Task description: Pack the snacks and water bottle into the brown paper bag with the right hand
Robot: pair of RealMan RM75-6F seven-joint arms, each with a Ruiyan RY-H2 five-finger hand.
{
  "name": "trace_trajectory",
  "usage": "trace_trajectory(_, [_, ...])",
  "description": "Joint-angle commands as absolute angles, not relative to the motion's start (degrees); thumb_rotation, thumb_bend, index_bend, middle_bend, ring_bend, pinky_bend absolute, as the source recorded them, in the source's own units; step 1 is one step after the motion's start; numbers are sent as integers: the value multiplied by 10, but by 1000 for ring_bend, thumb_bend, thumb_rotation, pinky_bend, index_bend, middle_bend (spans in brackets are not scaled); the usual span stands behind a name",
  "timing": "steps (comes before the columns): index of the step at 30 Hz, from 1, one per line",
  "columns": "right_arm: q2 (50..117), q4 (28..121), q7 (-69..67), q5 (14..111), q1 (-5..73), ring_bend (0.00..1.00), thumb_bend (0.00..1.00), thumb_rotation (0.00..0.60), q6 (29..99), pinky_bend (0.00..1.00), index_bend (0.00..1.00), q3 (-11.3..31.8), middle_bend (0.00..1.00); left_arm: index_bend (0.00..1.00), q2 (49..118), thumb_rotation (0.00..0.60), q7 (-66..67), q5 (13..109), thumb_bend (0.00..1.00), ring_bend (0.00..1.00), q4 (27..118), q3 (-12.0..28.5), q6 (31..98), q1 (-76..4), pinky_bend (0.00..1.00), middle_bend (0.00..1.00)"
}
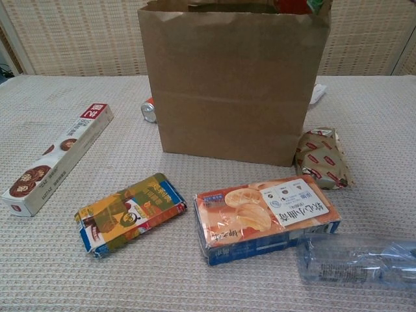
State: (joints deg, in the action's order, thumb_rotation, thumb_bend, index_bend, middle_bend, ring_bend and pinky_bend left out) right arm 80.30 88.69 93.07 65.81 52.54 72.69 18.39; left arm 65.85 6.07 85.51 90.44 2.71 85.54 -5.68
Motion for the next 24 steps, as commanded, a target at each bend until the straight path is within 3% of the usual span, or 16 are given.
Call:
trace_trajectory(1, [830,860,935,661,545,632,284,600,717,619,670,171,615,0,658,600,60,855,370,0,904,27,855,-57,0,0])
trace_trajectory(3, [845,847,932,666,551,567,271,600,723,597,535,169,593,0,658,600,59,854,370,0,904,27,854,-57,0,0])
trace_trajectory(6, [866,831,926,683,559,386,173,600,737,531,189,165,435,0,657,600,56,854,370,0,904,27,854,-57,0,0])
trace_trajectory(9, [875,822,906,705,564,263,111,600,749,452,31,161,305,0,657,600,54,855,370,0,903,27,854,-57,0,0])
trace_trajectory(15, [867,828,905,714,561,95,57,600,760,233,0,159,149,0,657,600,54,856,370,0,903,26,855,-56,0,0])
trace_trajectory(24, [828,858,903,722,547,85,41,600,766,195,0,150,133,0,657,600,59,854,370,0,905,27,855,-56,0,0])
